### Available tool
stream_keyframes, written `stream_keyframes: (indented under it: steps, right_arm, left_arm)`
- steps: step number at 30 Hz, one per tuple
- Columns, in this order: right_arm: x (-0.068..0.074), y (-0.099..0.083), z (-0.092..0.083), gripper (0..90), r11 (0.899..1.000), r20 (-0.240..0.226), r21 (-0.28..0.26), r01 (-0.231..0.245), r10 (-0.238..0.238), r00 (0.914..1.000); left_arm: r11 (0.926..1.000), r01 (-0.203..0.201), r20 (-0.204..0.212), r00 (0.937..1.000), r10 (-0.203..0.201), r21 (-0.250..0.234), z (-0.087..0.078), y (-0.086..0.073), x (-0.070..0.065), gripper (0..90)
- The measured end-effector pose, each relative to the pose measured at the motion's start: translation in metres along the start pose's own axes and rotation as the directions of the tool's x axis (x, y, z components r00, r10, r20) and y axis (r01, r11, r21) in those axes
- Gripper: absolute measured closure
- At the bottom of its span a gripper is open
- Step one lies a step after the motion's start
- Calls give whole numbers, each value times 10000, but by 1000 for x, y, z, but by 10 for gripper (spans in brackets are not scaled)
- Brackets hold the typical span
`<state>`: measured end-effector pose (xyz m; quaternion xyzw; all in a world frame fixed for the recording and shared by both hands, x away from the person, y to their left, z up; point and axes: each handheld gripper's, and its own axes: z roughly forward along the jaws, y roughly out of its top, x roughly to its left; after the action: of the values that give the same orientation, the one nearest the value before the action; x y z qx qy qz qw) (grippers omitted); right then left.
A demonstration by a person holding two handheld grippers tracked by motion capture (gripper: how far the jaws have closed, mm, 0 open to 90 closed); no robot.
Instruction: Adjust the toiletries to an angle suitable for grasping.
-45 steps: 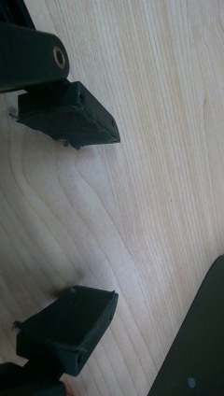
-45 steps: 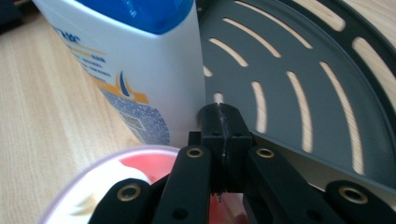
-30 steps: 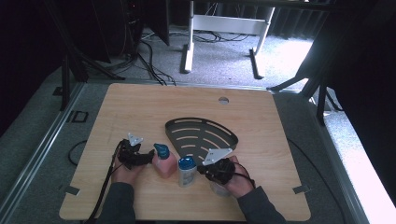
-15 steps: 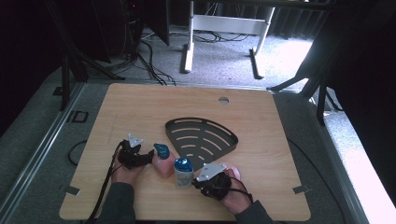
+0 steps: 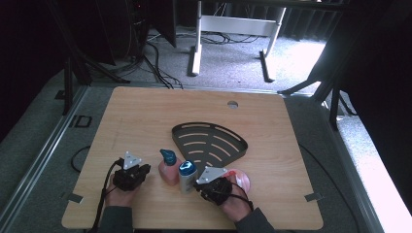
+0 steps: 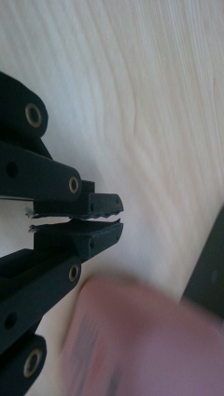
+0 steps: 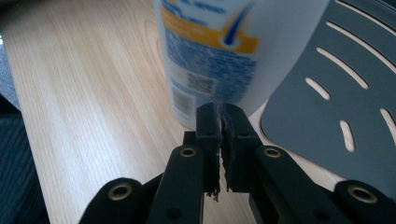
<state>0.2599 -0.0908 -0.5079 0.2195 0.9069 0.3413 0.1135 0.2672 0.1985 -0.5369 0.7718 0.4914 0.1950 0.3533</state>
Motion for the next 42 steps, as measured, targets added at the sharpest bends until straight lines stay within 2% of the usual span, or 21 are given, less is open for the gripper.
stream_keyframes:
  steps: [4, 7, 10, 16, 25, 28, 36, 40, 42]
  right_arm:
    - [4, 8, 5, 858, 10000, 77, -55, 40, -40, 10000]
    - [7, 14, 10, 859, 10000, 114, -84, 40, -39, 9999]
    - [9, 19, 14, 873, 10000, 267, -10, -31, 32, 9996]
    - [9, 27, 22, 880, 10000, 260, -6, -78, 78, 9996]
    - [9, 45, 39, 889, 9996, 108, -71, -261, 262, 9996]
    - [7, 51, 45, 894, 9997, 130, -70, -239, 240, 9996]
    - [-2, 64, 59, 895, 9991, 304, 11, -421, 420, 9987]
    - [-8, 68, 60, 894, 9983, 267, 196, -555, 549, 9981]
    - [-9, 69, 55, 892, 9986, 244, 269, -465, 458, 9987]
  left_arm:
    - [9982, -598, 314, 9977, 597, 37, -4, -4, -15, 859]
    - [9969, -786, 526, 9955, 784, 14, -3, -5, -20, 861]
    - [9976, -693, 566, 9960, 691, 20, -2, -5, -19, 862]
    - [9979, -647, 557, 9964, 644, 39, 0, -4, -18, 865]
    - [9997, -212, 351, 9992, 214, -73, 9, 2, -3, 859]
    - [9996, -258, 189, 9995, 259, -82, 14, 6, 2, 859]
    - [9995, -325, -30, 9995, 325, -34, 14, 6, 0, 839]
    - [9993, -369, -151, 9992, 370, 65, 15, 5, 0, 827]
    - [9992, -398, -164, 9991, 400, 91, 14, 4, 0, 817]
